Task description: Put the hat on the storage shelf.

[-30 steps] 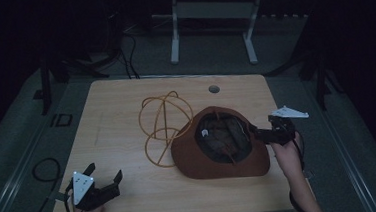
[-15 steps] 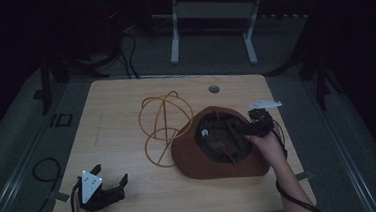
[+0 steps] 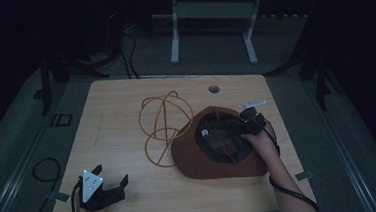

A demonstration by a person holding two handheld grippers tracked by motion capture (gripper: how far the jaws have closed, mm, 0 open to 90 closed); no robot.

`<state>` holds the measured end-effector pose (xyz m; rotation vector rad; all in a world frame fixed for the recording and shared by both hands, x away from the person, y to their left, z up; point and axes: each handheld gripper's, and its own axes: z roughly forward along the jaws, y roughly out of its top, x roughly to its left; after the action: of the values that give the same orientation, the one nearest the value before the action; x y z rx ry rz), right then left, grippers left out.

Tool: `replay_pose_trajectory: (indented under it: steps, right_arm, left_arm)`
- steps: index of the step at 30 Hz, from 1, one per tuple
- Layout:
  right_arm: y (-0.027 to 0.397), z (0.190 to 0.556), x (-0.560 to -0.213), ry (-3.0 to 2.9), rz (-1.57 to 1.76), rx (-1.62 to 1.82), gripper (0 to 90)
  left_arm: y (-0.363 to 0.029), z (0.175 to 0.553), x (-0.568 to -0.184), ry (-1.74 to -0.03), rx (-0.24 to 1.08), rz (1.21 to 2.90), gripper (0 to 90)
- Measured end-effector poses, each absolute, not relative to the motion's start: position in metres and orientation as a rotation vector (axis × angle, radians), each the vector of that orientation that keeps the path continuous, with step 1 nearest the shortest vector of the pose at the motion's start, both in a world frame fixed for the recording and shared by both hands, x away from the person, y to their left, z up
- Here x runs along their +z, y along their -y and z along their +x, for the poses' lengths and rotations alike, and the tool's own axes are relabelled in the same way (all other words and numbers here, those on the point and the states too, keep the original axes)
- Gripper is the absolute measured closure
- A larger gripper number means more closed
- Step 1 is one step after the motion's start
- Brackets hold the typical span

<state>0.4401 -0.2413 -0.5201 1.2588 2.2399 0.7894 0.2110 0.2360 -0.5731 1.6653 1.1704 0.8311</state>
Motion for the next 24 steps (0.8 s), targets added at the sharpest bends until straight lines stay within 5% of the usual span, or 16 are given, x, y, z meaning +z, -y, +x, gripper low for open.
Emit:
replay_pose_trajectory:
  steps: [4,9,14,24]
  right_arm:
    - [0.238,0.441,-0.530,-2.256,1.266,0.741,35.5]
    - [0.233,0.437,-0.536,-2.245,1.223,0.686,63.0]
    - [0.231,0.433,-0.531,-2.193,1.203,0.651,80.2]
    - [0.239,0.421,-0.512,-2.054,1.265,0.804,85.0]
  left_arm:
    - [-0.236,0.211,-0.573,-1.172,0.833,1.666,5.0]
    - [-0.235,0.211,-0.573,-1.176,0.834,1.674,5.0]
    - [-0.236,0.211,-0.573,-1.181,0.829,1.670,5.1]
    - [-0.238,0.211,-0.573,-1.194,0.827,1.659,5.1]
